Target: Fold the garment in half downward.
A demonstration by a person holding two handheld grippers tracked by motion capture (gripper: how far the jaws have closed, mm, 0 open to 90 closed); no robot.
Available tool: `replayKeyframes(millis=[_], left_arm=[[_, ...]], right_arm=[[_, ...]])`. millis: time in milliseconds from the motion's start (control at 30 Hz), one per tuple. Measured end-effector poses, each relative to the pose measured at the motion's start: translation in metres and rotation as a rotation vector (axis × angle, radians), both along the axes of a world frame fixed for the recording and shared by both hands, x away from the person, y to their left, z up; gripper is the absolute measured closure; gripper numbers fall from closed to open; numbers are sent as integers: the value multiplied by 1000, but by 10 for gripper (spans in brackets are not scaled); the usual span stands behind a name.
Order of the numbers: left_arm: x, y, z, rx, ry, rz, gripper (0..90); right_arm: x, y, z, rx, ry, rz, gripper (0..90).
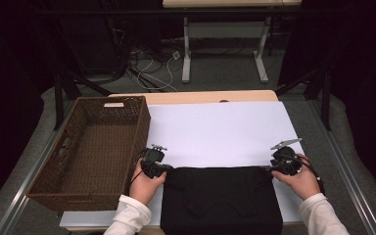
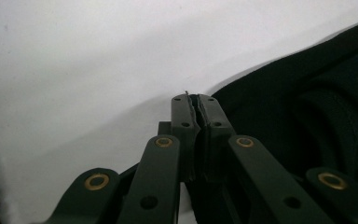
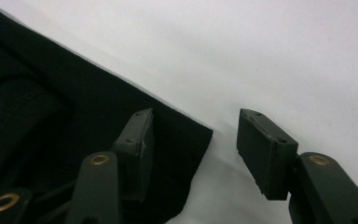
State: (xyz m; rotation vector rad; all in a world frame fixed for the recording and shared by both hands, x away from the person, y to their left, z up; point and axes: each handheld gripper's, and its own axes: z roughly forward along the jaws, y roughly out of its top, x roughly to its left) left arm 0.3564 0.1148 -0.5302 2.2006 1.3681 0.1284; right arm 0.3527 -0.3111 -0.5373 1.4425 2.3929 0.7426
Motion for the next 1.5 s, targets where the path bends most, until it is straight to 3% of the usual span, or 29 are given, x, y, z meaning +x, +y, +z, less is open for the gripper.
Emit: replayKeyframes(millis=[100, 267, 300, 400, 633, 967, 1100, 1500], left_arm=[[0, 0, 0, -2, -1, -1, 864], [0, 0, 0, 2, 0, -6, 864], [0, 0, 0, 2, 0, -7, 865], [0, 0, 1, 6, -1, -18, 865], [-1, -2, 4, 5, -15, -29, 867], [-3, -5, 12, 27, -37, -26, 869], [-3, -8, 20, 40, -55, -40, 869], [8, -16, 44, 85, -97, -92, 879]], right_arm=[[1, -1, -2, 24, 16, 5, 508], [0, 1, -1, 28, 29, 21, 685], [-1, 2, -1, 34, 31, 27, 766], [-3, 4, 0, 43, 45, 50, 847], [-10, 8, 7, -27, -2, 82, 866], [-15, 13, 17, -60, -47, 85, 869], [-18, 18, 24, -118, -68, 86, 869], [-15, 26, 47, -206, -108, 132, 873]])
